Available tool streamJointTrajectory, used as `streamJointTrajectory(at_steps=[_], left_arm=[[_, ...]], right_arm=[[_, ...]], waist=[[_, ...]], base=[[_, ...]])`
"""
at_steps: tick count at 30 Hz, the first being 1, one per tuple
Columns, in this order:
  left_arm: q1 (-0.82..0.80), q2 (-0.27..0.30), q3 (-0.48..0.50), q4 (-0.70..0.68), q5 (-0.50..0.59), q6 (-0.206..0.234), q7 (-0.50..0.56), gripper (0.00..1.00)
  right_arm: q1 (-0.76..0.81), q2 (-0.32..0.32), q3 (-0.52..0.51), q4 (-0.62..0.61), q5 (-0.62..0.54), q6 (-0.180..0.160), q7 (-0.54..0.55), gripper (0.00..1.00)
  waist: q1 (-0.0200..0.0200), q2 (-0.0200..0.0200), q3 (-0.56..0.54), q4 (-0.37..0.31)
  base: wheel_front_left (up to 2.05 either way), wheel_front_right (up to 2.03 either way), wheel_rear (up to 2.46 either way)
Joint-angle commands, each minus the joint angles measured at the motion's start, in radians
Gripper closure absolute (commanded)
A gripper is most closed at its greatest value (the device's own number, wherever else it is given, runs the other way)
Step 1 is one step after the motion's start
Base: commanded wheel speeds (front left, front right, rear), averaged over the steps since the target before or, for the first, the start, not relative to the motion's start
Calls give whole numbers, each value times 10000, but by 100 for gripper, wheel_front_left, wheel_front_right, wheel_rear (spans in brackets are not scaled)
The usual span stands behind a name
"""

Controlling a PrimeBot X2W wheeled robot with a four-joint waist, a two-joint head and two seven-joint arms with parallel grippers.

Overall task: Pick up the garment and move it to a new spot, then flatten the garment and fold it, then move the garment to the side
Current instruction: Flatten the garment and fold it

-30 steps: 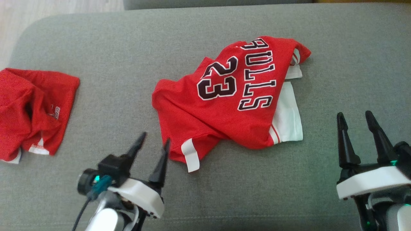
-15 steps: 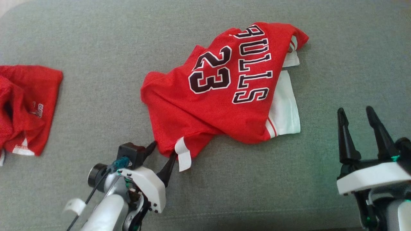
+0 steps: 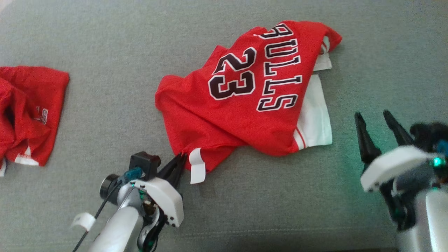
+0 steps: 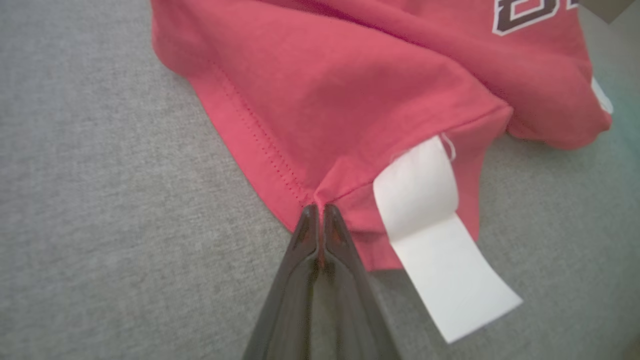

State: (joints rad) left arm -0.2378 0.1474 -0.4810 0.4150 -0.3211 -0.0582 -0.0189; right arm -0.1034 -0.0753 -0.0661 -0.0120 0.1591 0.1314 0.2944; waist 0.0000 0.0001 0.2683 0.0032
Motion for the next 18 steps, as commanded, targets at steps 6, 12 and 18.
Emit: streamJointTrajectory(at_steps=[6,12,18], left_arm=[[-781,-34,187,-448,13,67,-354,100],[-1124,-163,80,-513,22,41,-621,100],[-1125,-163,95,-468,-47,82,-854,100]], right_arm=[[-2126,-682,885,1381,362,-7,1009,0],[-3826,-866,1592,3739,568,-7,1088,0],[-4442,-869,1766,5284,712,-7,889,49]], waist=[[0,-1,432,421],[0,-1,721,857],[0,-1,661,961]], base=[[0,0,0],[0,0,0],[0,0,0]])
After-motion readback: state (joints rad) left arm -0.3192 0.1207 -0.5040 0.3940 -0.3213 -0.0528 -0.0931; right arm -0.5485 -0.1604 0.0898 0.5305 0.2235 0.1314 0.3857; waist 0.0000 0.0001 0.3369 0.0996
